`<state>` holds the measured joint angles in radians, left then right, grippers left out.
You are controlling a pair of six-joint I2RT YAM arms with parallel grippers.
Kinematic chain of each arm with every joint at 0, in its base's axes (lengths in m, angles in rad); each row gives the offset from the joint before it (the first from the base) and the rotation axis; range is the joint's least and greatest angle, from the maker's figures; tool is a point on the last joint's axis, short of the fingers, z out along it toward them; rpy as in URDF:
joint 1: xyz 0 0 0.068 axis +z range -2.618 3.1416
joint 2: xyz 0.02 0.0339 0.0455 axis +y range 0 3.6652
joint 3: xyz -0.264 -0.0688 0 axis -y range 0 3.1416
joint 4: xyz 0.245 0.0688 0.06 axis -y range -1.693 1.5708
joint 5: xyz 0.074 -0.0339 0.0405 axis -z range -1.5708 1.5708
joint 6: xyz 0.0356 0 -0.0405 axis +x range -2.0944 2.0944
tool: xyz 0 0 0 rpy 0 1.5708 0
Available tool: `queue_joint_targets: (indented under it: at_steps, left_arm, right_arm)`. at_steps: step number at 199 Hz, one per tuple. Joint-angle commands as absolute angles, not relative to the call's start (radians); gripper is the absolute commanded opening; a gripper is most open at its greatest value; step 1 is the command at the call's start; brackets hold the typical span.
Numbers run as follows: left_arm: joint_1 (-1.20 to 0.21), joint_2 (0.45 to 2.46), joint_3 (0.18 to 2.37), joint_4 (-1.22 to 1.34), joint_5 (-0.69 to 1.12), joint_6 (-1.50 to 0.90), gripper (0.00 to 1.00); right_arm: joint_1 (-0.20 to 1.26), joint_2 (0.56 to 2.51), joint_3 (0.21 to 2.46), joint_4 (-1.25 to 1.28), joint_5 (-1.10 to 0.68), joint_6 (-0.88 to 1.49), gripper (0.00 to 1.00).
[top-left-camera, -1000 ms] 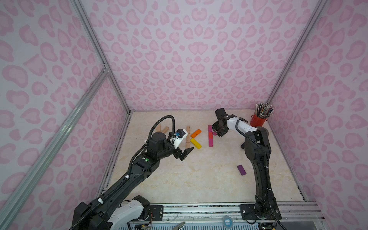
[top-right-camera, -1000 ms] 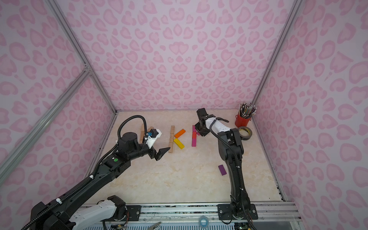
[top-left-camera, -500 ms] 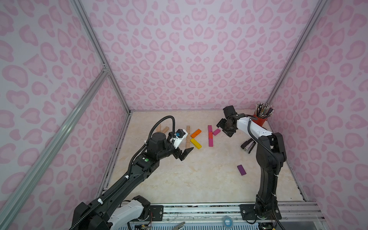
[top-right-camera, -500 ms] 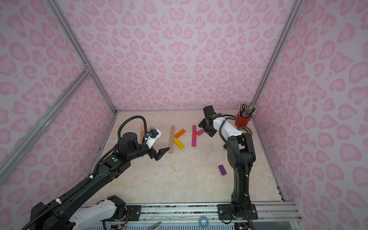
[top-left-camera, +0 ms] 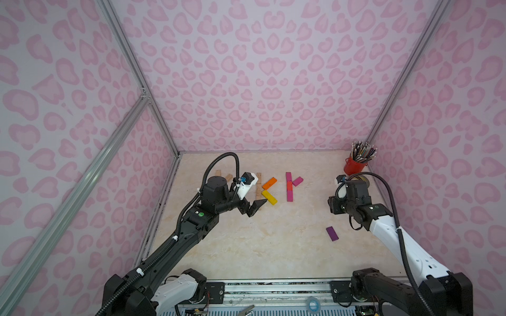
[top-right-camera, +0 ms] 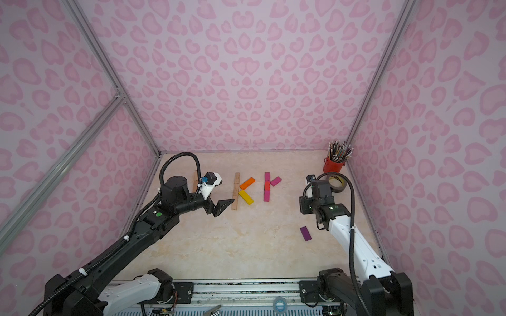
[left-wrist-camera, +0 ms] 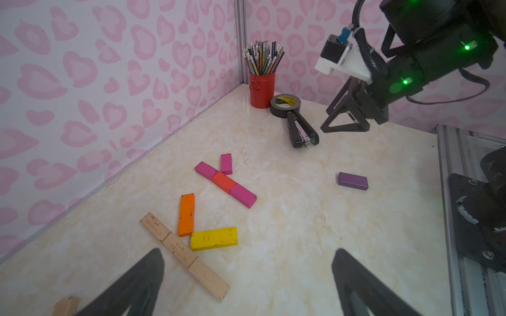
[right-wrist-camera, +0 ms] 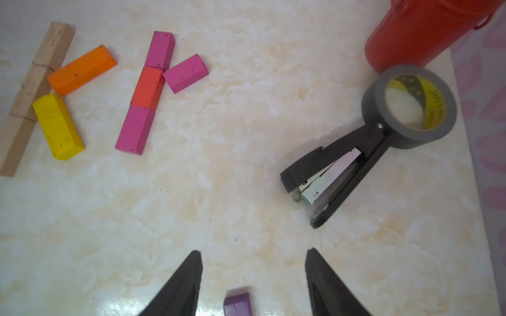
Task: Assemble the letter k with building blocks
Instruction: Pick up the building block from the center of the board.
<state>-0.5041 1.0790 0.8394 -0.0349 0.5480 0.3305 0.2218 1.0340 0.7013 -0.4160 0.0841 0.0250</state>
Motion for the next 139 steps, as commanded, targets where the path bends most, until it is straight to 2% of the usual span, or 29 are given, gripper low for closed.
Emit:
queue_joint_targets:
  at_steps: [1,36,71,108,139]
  left_arm:
    - [-0.506,1.057,0.826,-0.010,0.564,0.331,0.98]
    - [-0.524,1.060,0.828,-0.025,0.557,0.341,0.98]
    - [-0.539,1.054,0.825,-0.029,0.544,0.352,0.98]
    - [-0.543,1.049,0.818,-0.029,0.532,0.359,0.98]
    - [-0.545,1.052,0.816,-0.026,0.530,0.355,0.98]
  right_arm:
    - [0.215,0.950,0.599,-0.376,0.135,-0.175,0.58]
    - [0.206,0.942,0.578,-0.445,0.004,-0.253,0.65]
    - [0.175,1.112,0.662,-0.539,-0.173,-0.358,0.67]
    - [0.178,1.307,0.802,-0.725,-0.071,-0.403,0.65]
    - [0.182,1.315,0.785,-0.754,-0.053,-0.389,0.65]
